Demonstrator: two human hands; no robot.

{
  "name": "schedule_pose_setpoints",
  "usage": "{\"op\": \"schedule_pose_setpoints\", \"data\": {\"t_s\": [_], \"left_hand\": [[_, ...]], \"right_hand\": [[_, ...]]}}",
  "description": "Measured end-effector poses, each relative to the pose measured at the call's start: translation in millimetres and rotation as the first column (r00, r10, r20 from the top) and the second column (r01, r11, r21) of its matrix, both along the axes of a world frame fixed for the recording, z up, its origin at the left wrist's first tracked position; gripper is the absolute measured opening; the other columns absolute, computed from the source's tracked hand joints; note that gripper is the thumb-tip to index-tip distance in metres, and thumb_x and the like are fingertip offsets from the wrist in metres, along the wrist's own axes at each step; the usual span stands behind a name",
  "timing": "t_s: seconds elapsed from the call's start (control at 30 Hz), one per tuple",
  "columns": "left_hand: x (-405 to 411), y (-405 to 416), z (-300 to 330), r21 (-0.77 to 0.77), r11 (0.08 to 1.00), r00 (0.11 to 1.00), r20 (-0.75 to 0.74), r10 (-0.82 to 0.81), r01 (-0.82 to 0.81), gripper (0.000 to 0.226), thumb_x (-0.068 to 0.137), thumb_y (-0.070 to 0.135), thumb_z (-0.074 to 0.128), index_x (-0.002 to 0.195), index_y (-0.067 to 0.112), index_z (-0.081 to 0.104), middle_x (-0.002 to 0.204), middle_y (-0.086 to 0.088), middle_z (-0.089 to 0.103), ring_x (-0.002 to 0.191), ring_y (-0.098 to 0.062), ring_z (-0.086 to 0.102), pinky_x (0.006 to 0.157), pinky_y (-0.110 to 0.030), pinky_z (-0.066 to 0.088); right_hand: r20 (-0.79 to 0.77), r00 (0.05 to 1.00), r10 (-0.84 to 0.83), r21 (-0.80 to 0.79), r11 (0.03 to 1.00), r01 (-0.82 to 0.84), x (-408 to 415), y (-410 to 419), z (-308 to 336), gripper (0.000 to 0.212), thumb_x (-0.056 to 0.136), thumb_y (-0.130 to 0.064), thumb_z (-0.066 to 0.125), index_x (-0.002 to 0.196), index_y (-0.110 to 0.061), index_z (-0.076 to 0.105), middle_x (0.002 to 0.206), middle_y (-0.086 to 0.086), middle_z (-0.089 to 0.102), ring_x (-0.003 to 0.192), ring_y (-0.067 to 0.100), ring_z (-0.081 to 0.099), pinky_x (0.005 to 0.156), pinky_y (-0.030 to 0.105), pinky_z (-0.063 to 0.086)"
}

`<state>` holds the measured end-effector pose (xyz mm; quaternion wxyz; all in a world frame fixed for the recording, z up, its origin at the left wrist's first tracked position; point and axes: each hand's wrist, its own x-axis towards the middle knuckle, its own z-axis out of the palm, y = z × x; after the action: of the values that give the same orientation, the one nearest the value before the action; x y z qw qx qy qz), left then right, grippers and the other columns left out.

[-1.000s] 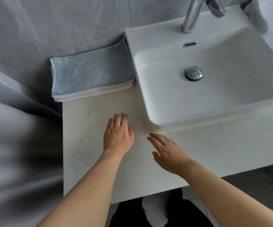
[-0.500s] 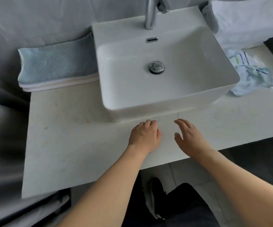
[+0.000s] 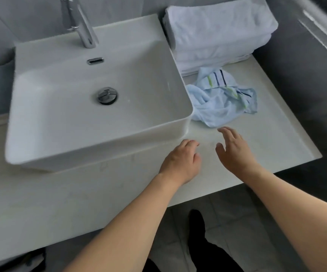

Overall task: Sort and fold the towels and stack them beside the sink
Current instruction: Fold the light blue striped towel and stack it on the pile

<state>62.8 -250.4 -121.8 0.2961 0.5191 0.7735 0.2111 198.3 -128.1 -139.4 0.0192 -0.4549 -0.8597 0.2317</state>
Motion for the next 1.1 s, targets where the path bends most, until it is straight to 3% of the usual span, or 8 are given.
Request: {"op": "schedule_pose_setpoints", "data": {"t_s": [0.17, 0.33, 0.4, 0.47, 0.53, 0.67, 0.87, 1.1], "left_hand": [[17.4, 77.5, -16.7, 0.086, 0.992, 0.995, -0.021, 0.095, -0.093, 0.048, 0.088, 0.000, 0.047, 0.135, 0.005, 0.053, 0.149, -0.011, 0.041, 0.136, -0.028, 0.042, 0.112, -0.035, 0.035], [2.0, 141.7, -43.8, 0.018, 0.999, 0.917, -0.396, 0.048, -0.045, 0.073, 0.085, 0.011, 0.055, 0.153, 0.011, 0.030, 0.163, -0.017, 0.008, 0.150, -0.035, 0.010, 0.121, -0.046, 0.015], [-3.4, 158.0, -54.3, -0.046, 0.995, 0.858, -0.512, 0.049, -0.085, 0.081, 0.078, 0.025, 0.062, 0.152, 0.010, 0.032, 0.153, -0.019, 0.032, 0.139, -0.038, 0.033, 0.115, -0.048, 0.026], [-1.9, 166.8, -62.6, -0.018, 0.991, 0.813, -0.575, 0.098, -0.132, 0.068, 0.067, 0.031, 0.066, 0.129, 0.006, 0.058, 0.112, -0.015, 0.062, 0.102, -0.034, 0.058, 0.091, -0.043, 0.042], [7.2, 166.7, -60.7, 0.073, 0.990, 0.799, -0.585, 0.142, -0.122, 0.037, 0.064, 0.032, 0.059, 0.092, 0.009, 0.068, 0.079, -0.010, 0.064, 0.076, -0.032, 0.060, 0.069, -0.038, 0.041], [27.2, 143.7, -47.8, 0.207, 0.978, 0.865, -0.489, 0.117, -0.016, 0.018, 0.066, 0.029, 0.053, 0.061, 0.013, 0.059, 0.074, -0.009, 0.058, 0.071, -0.031, 0.053, 0.063, -0.038, 0.040], [18.0, 163.4, -61.7, 0.053, 0.996, 0.887, -0.453, 0.092, -0.077, 0.068, 0.078, 0.040, 0.051, 0.139, 0.011, 0.052, 0.153, -0.020, 0.037, 0.142, -0.040, 0.032, 0.113, -0.056, 0.031], [26.1, 166.6, -72.6, 0.123, 0.988, 0.866, -0.480, 0.141, -0.092, 0.043, 0.074, 0.037, 0.055, 0.110, 0.018, 0.067, 0.118, -0.008, 0.060, 0.106, -0.032, 0.052, 0.085, -0.043, 0.045]], "right_hand": [[-0.078, 0.993, -0.083, 0.047, 0.995, 0.087, 18.8, 79.2, -29.1, 0.056, 0.087, -0.010, 0.056, 0.141, -0.002, 0.043, 0.145, 0.017, 0.043, 0.128, 0.038, 0.044, 0.106, 0.045, 0.034], [-0.194, 0.974, -0.118, 0.109, 0.984, 0.141, 16.3, 103.1, -64.5, 0.060, 0.086, -0.031, 0.039, 0.138, -0.003, 0.047, 0.131, 0.018, 0.054, 0.115, 0.038, 0.050, 0.102, 0.042, 0.032], [-0.222, 0.968, -0.114, 0.164, 0.975, 0.152, 15.6, 105.5, -71.2, 0.059, 0.087, -0.032, 0.040, 0.139, -0.005, 0.047, 0.127, 0.015, 0.056, 0.113, 0.033, 0.048, 0.102, 0.038, 0.028], [-0.272, 0.948, -0.167, 0.176, 0.960, 0.219, 16.2, 109.3, -73.6, 0.061, 0.086, -0.034, 0.040, 0.142, -0.008, 0.044, 0.125, 0.014, 0.054, 0.114, 0.029, 0.043, 0.103, 0.037, 0.026], [-0.339, 0.904, -0.260, 0.108, 0.944, 0.312, 16.4, 111.7, -72.5, 0.064, 0.087, -0.038, 0.038, 0.145, -0.011, 0.039, 0.132, 0.015, 0.046, 0.122, 0.026, 0.037, 0.108, 0.036, 0.021], [-0.361, 0.890, -0.277, 0.057, 0.946, 0.318, 17.6, 110.4, -69.4, 0.063, 0.093, -0.045, 0.032, 0.150, -0.018, 0.033, 0.151, 0.012, 0.034, 0.140, 0.024, 0.026, 0.115, 0.034, 0.014], [-0.284, 0.934, -0.215, 0.093, 0.964, 0.250, 16.2, 114.4, -71.0, 0.067, 0.089, -0.041, 0.039, 0.151, -0.019, 0.030, 0.156, 0.006, 0.031, 0.144, 0.024, 0.026, 0.117, 0.041, 0.017], [-0.242, 0.938, -0.249, 0.163, 0.943, 0.292, 16.4, 116.4, -77.8, 0.058, 0.080, -0.027, 0.044, 0.136, -0.015, 0.051, 0.112, 0.007, 0.056, 0.100, 0.026, 0.040, 0.092, 0.037, 0.025]]}}
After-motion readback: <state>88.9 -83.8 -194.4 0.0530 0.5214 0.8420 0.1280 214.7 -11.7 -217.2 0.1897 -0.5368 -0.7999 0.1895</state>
